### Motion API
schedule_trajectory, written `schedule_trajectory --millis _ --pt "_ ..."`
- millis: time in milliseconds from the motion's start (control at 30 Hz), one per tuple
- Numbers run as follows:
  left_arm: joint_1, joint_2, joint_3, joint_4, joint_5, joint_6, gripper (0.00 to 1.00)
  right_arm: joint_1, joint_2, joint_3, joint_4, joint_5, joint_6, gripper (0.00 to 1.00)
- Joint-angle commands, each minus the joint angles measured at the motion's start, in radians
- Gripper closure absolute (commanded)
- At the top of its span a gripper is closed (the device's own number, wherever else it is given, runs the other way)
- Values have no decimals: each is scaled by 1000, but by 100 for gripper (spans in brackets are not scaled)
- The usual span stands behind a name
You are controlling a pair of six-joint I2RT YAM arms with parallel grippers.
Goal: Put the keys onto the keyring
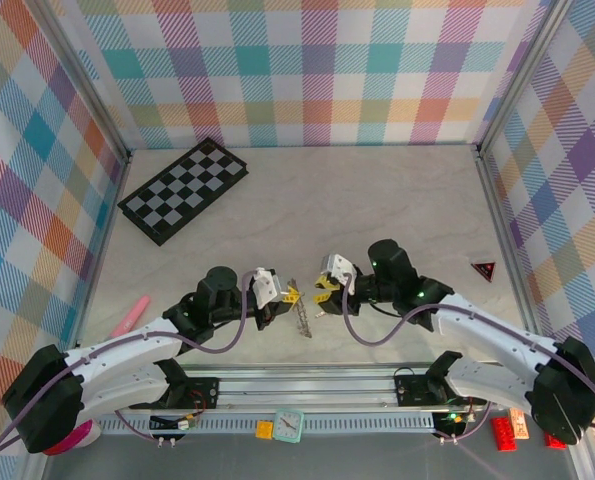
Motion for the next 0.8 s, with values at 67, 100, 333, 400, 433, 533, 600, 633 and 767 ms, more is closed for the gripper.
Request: schedule_trajectory --millis 67,100,333,400,433,533,600,633,767 --pt "5 -28 -10 72 53 37 100 -1 65 36 72 -141 -91 67" --pt "4 -26 -12 75 53 36 100 -1 74 36 75 -146 -94 68" --pt "5 -1 -13 99 83 38 100 -2 107 38 126 -175 -86 77" --pt "5 1 -13 107 91 38 100 -2 119 43 127 -180 -87 77" --pt "4 1 -13 107 93 38 100 -2 123 43 129 -183 -87 78" --pt "4 -2 -12 106 96 39 100 -1 131 46 137 -194 -89 81" --pt "5 -6 -13 106 96 38 100 -1 137 53 135 -206 -89 82" --pt "5 -7 -14 107 96 38 100 -2 141 56 129 -210 -92 82" --pt "5 -10 -14 102 93 38 100 -1 141 60 100 -206 -109 83"
